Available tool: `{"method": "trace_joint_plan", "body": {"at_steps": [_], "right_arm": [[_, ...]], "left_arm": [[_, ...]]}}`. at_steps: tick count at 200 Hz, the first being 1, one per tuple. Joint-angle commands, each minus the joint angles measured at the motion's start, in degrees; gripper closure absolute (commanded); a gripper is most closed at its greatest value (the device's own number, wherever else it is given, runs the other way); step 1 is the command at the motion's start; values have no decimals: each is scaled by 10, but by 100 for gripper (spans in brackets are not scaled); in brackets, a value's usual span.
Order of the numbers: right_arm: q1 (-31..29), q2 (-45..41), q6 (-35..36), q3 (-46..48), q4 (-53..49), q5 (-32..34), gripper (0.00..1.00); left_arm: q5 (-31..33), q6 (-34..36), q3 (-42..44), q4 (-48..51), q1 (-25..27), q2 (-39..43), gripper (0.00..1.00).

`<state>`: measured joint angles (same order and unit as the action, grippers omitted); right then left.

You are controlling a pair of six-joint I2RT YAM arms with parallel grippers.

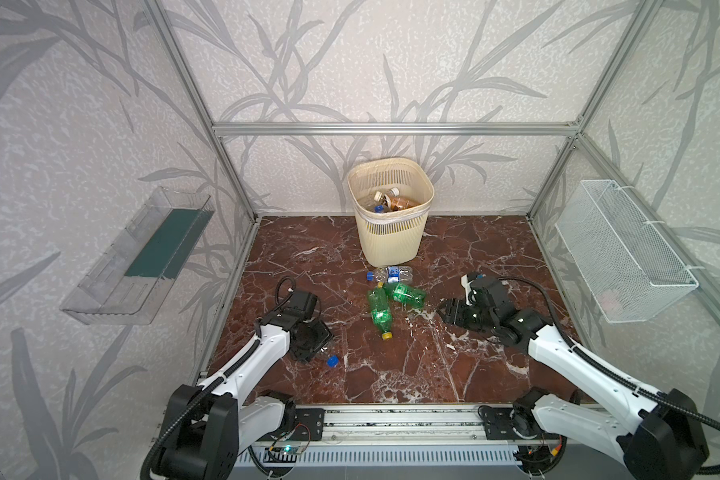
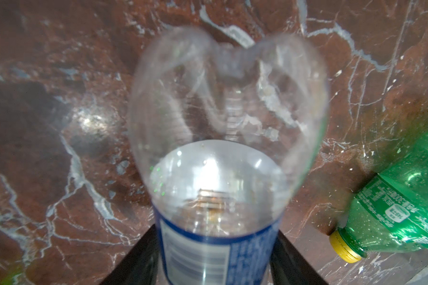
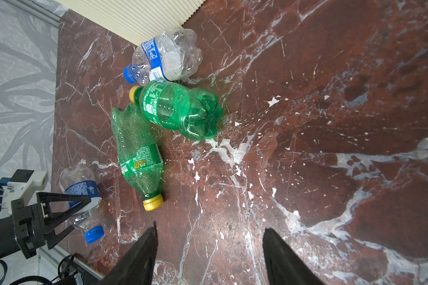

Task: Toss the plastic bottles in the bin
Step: 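Lower the left gripper onto a clear blue-labelled water bottle and grasp it, then lift the blue-labelled bottle over the bin with the left gripper and release it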

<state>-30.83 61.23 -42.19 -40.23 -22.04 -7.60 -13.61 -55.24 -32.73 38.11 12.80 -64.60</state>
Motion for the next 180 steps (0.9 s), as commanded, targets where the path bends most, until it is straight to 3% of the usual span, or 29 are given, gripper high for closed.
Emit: {"method": "trace_joint_plan", "body": {"at_steps": [1, 52, 74, 96, 111, 128, 146, 158, 168, 180], "right_arm": [[-4, -9, 2, -9, -1, 7, 32], [-4, -12, 3, -12, -6, 11, 32], [-3, -18, 3, -15, -13, 14, 33], [-3, -26, 4, -25, -26, 20, 33], [-3, -30, 7, -38, -39, 23, 33], [-2, -34, 9, -58, -61, 28, 33], [-2, -42, 15, -82, -90, 36, 32], [-2, -54, 14, -82, -99, 47, 32], [-2, -65, 9, -71, -99, 54, 32], [-1, -75, -2, -53, -91, 55, 31]], "left_arm": [[3, -5, 2, 6, 0, 15, 35], [-12, -9, -55, 11, 0, 33, 37], [-38, -3, -144, 17, 0, 38, 37], [-58, -20, -270, -45, 2, 19, 38], [-53, -16, -440, -69, 6, -43, 39], [-67, -3, -693, -50, 15, -175, 36], [-99, 8, -966, 69, 15, -334, 19], [-83, 30, -1090, 164, 15, -382, 10], [-74, 52, -1084, 191, 14, -374, 8], [-55, 49, -946, 152, 11, -306, 5]]}}
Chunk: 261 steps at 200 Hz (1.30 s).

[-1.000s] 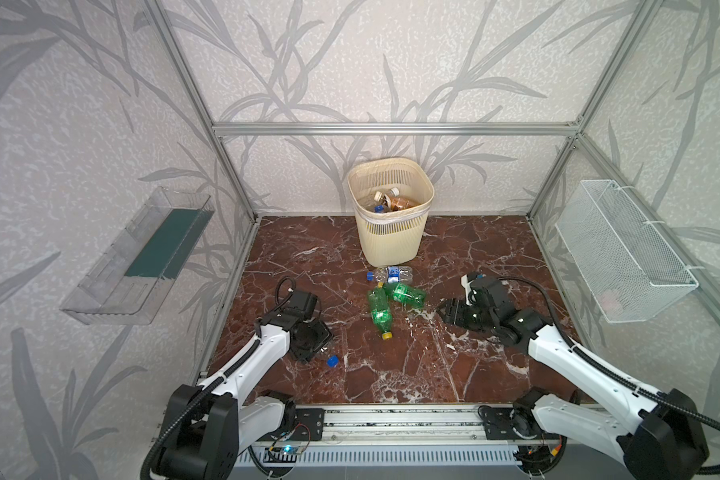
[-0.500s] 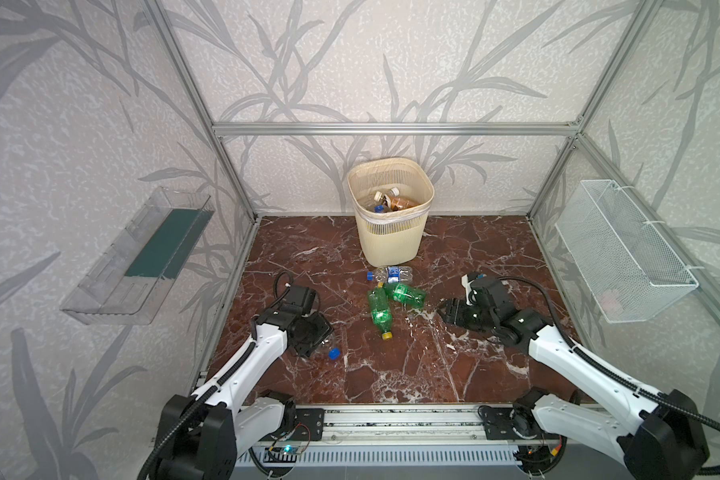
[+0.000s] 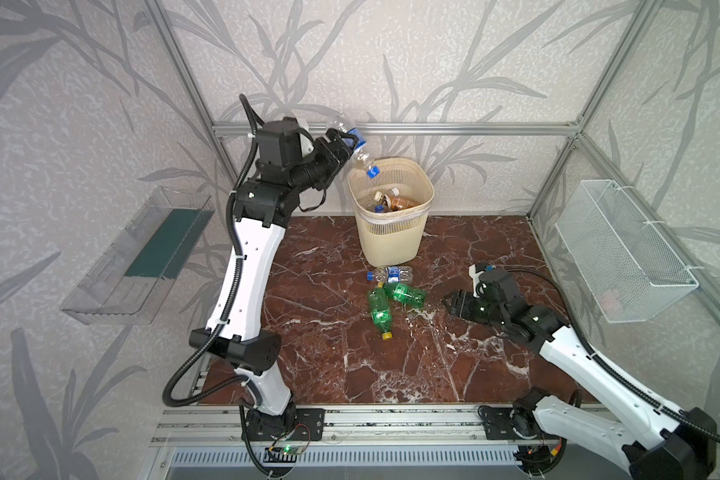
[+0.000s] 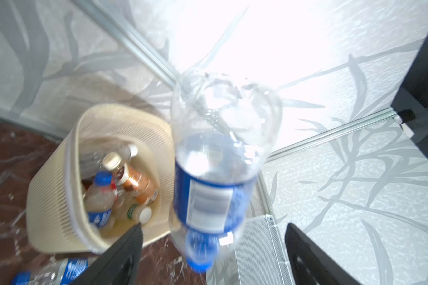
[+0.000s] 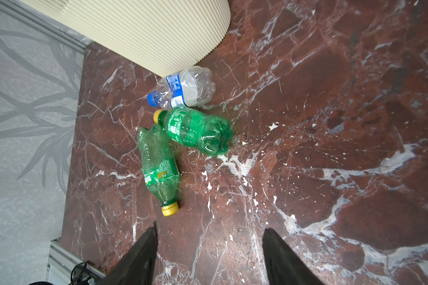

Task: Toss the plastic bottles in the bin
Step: 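Lift the blue-labelled bottle over the bin with the left gripper and release it, then swing the left gripper back while the right grasps a green Sprite bottle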

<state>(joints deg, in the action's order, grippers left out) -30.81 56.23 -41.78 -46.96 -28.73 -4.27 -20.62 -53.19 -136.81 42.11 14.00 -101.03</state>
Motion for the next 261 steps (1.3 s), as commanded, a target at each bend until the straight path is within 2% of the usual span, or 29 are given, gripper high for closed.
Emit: {"method": "trace_joint_plan", "body": {"at_steps": [1, 16, 28, 62, 96, 147, 206, 261], "right_arm": [[-1, -25, -7, 16, -22, 21, 31], [-1, -23, -17, 36, -5, 13, 31], [-2, -13, -15, 38, -2, 8, 31], [-2, 8, -3, 42, 9, 5, 31], [-3, 30, -5, 48, 31, -10, 31], [-22, 51, -8, 41, 48, -9, 31], [-86, 107, -13, 10, 76, 12, 31], [-149, 219, -3, -61, 112, 8, 31]], "left_arm": [[17, 26, 110, 107, -2, 62, 5], [35, 7, 324, -4, -18, 179, 4], [41, 3, 448, -22, -38, 249, 4], [45, 16, 651, -8, -80, 383, 5], [25, 14, 787, -7, -95, 446, 6], [6, -10, 885, -30, -95, 466, 9], [-3, -15, 907, -34, -95, 452, 9], [-5, -26, 934, -43, -96, 455, 9]]}}
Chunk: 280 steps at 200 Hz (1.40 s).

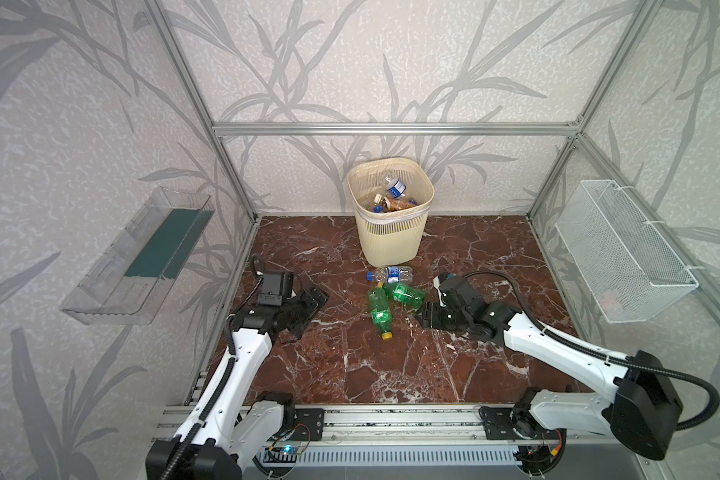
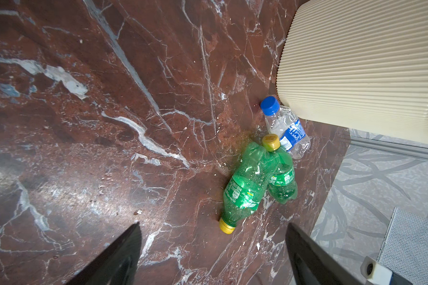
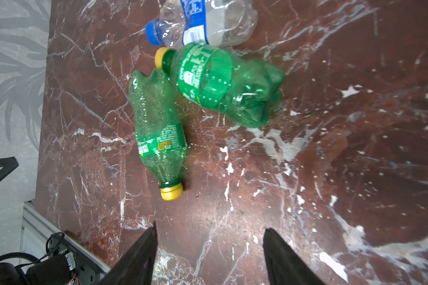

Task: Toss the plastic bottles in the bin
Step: 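Swing the left gripper back while the right grasps a green Sprite bottle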

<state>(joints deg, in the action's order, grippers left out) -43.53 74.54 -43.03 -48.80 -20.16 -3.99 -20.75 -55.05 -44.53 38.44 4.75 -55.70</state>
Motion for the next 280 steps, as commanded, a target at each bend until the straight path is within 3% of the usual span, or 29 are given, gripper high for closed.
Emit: {"method": "trace_joint_plan", "body": {"at_steps": [1, 109, 182, 222, 280], "right_arm": [[-23, 39, 10, -45, 27, 5, 31], [-72, 272, 81, -240, -32, 51, 21], [-80, 380, 98, -329, -79, 51, 19], [-80, 401, 97, -337, -79, 49, 26], [-81, 374, 96, -296, -81, 37, 45]], "left_arm": [[-3, -7, 12, -7, -3, 2, 9], [-6, -24, 67, -14, -4, 33, 9], [-6, -22, 77, -16, -5, 38, 8], [-9, -24, 80, -22, -5, 37, 9], [-8, -23, 80, -27, -6, 30, 9]]}}
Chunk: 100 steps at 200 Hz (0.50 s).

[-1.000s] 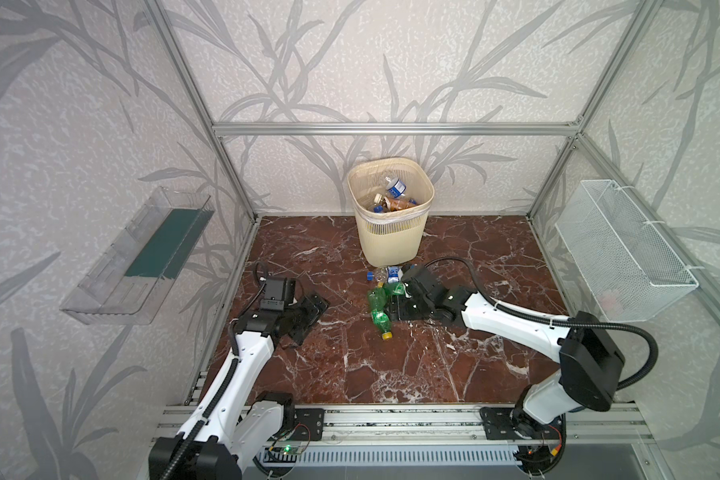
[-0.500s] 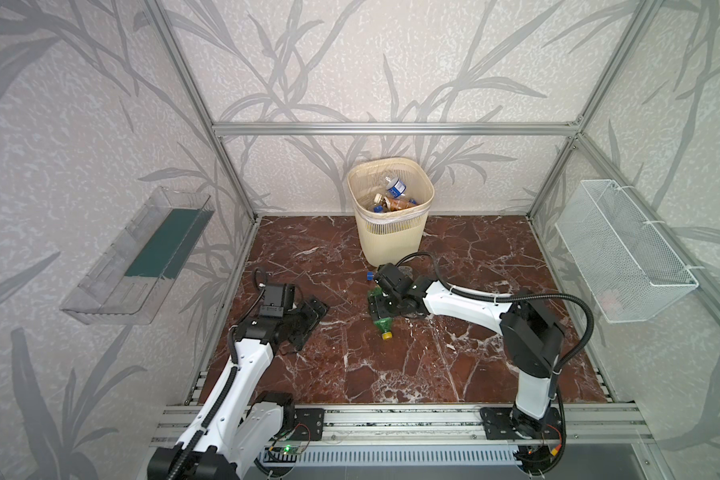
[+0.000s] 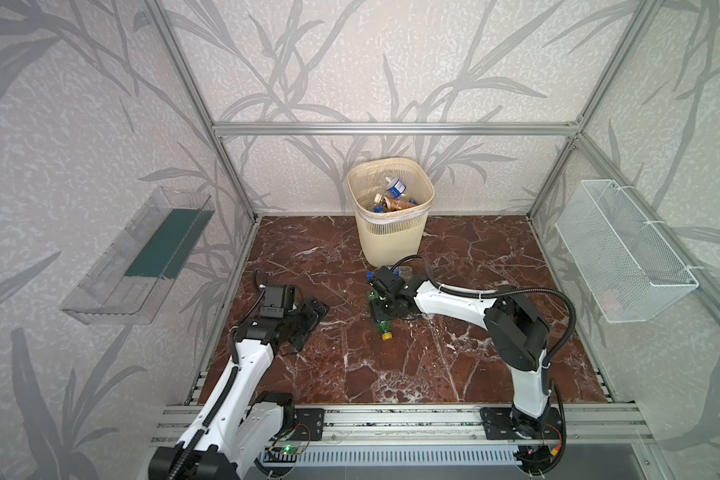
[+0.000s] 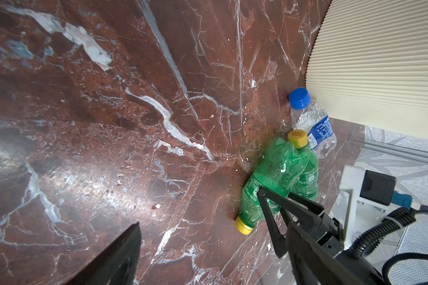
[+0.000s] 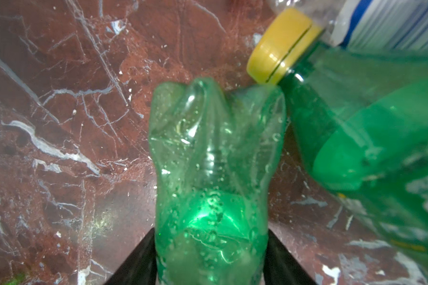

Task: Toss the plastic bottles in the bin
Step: 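Swing the left gripper back while the right grasps a green Sprite bottle, then lift the green bottle over the bin with the right gripper and release it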

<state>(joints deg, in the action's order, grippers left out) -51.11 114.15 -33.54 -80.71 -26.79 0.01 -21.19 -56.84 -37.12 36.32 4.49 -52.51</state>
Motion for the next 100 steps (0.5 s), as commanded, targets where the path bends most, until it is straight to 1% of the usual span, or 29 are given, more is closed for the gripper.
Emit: {"method": "trace_joint_plan", "body": {"at_steps": [1, 31, 60, 64, 100], "right_arm": [[-6, -24, 2, 24, -14, -3, 46], [-11, -80, -10, 86, -6, -5, 47], [-11, -157, -26, 164, 3, -5, 47], [-10, -169, -44, 175, 3, -4, 47], [-7, -277, -81, 260, -14, 23, 48]], "left_arm": [[-3, -5, 6, -6, -3, -2, 9], [-3, -5, 5, -9, -4, -6, 9], [-4, -6, 2, -14, -4, -15, 9], [-4, -6, 1, -13, -4, -17, 9], [-4, -3, -8, -16, -5, -33, 9]]}}
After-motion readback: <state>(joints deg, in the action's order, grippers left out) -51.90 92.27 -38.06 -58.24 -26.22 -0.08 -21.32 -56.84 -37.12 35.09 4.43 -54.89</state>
